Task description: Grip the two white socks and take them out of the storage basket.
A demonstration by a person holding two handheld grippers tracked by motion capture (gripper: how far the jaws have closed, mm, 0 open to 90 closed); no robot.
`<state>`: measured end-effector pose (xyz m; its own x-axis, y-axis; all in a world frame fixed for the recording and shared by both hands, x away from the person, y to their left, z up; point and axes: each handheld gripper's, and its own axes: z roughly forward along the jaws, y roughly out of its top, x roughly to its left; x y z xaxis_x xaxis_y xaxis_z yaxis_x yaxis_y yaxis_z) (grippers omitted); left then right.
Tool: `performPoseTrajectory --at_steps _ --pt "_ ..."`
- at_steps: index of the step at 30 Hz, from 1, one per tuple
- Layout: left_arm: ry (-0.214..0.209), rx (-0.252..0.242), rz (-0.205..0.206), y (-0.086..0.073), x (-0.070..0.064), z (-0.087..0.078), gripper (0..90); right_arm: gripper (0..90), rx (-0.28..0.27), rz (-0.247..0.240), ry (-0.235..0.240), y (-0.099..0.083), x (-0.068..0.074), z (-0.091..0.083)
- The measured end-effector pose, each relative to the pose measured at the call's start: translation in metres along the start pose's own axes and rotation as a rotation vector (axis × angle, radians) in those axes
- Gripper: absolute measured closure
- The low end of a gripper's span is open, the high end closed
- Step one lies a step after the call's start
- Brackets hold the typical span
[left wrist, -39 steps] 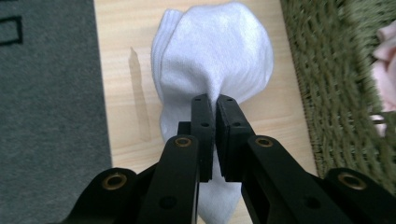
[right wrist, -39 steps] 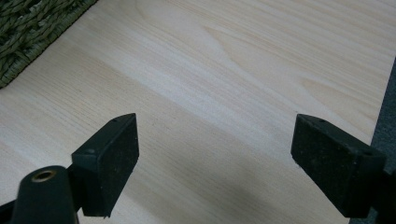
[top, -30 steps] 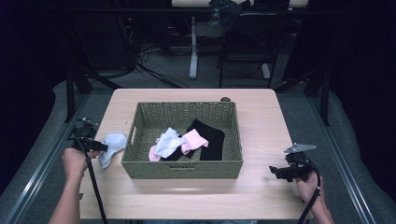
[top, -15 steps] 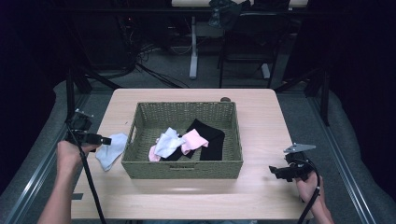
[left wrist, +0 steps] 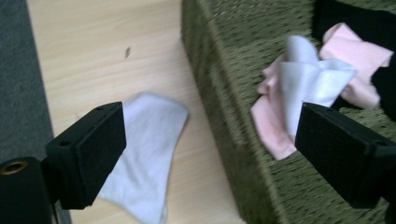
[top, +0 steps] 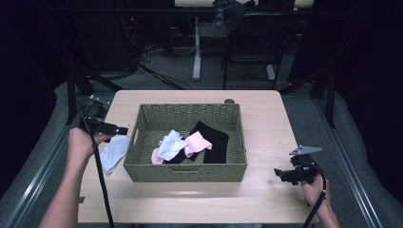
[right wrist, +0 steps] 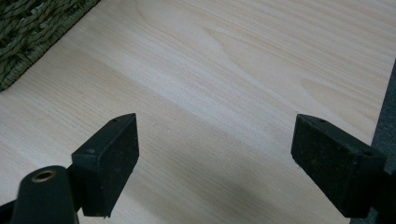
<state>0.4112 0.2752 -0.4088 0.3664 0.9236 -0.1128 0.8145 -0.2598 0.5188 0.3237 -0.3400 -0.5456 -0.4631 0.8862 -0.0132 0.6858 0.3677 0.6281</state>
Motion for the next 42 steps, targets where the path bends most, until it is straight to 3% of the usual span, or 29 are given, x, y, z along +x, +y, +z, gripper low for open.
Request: performPoseTrajectory --at_steps 3,8,18,26,36,42 --pt "-0.022 -0.008 0.048 0.014 -0.019 0.005 5.4 14.7 0.004 -0.003 0.004 0.0 0.0 -0.001" --pt "-0.045 -0.016 0.073 0.022 -0.035 0.015 3.8 14.7 0.0 0.001 -0.001 0.0 -0.001 -0.002" --pt "-0.102 0.015 0.143 0.039 -0.071 0.058 2.8 14.7 0.001 0.01 0.0 -0.001 -0.003 -0.002" --pt "-0.111 0.056 0.139 0.043 -0.076 0.09 4.5 14.7 -0.002 0.011 0.0 -0.002 -0.003 -0.003" --pt "-0.127 0.083 0.132 0.045 -0.081 0.118 11.8 14.7 -0.001 0.013 -0.003 -0.001 -0.004 -0.004" --pt "-0.129 0.136 0.112 0.045 -0.079 0.141 17.4 14.7 -0.008 0.016 0.0 -0.002 -0.004 -0.004"
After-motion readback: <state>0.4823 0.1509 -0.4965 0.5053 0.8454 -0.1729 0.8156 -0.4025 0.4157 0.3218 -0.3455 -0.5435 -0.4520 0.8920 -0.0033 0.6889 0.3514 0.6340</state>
